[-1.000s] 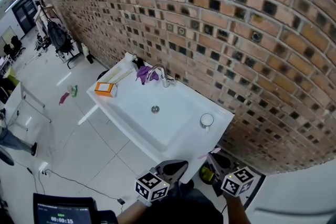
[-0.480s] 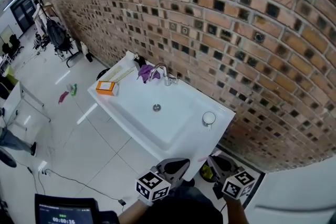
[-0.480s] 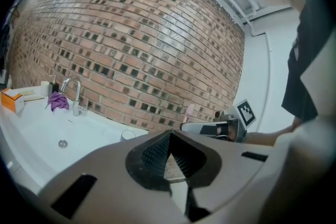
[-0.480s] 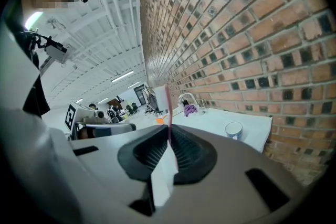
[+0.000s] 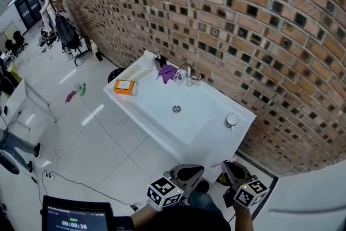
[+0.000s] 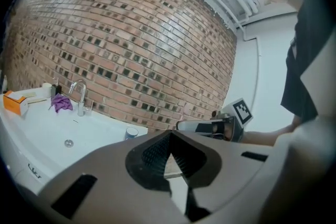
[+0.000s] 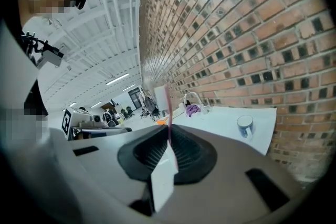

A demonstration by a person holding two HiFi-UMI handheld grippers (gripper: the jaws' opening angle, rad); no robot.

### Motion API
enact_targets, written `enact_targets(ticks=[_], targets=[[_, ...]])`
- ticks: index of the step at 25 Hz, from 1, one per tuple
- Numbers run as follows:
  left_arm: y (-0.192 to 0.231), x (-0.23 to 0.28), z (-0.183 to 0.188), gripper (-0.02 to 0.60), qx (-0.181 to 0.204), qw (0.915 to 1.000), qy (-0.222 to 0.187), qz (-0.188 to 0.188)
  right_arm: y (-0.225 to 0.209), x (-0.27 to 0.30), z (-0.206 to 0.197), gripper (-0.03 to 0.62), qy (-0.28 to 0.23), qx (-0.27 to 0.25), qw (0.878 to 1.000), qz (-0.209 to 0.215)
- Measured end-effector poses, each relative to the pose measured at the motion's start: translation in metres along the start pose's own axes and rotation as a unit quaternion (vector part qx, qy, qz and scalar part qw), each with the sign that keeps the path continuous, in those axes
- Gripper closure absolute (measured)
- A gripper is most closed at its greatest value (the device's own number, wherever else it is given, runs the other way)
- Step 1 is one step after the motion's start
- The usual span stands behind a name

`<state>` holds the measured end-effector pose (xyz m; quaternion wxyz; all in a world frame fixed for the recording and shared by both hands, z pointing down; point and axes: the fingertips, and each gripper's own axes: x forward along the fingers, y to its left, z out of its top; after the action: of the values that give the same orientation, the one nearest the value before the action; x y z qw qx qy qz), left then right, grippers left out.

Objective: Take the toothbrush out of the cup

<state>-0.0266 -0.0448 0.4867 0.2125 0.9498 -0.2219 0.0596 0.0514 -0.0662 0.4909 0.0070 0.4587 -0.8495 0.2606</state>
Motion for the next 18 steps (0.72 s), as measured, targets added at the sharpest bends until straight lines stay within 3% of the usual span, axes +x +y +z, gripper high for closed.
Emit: enact_targets(ticks=[12,18], targets=[[-0.009,-0.069,-0.015,0.583,-0.009,0.9999,-0.003,-0.013,0.071,0.0,-0.03,0.585,-0.011,0.003,1.0,-0.006],[-0.02,-0.076,-0.021,0.583,-0.005,1.0,-0.007,-0.004,0.075,-0.007,-0.034,0.583,-0.016,0.0,1.0,0.009]])
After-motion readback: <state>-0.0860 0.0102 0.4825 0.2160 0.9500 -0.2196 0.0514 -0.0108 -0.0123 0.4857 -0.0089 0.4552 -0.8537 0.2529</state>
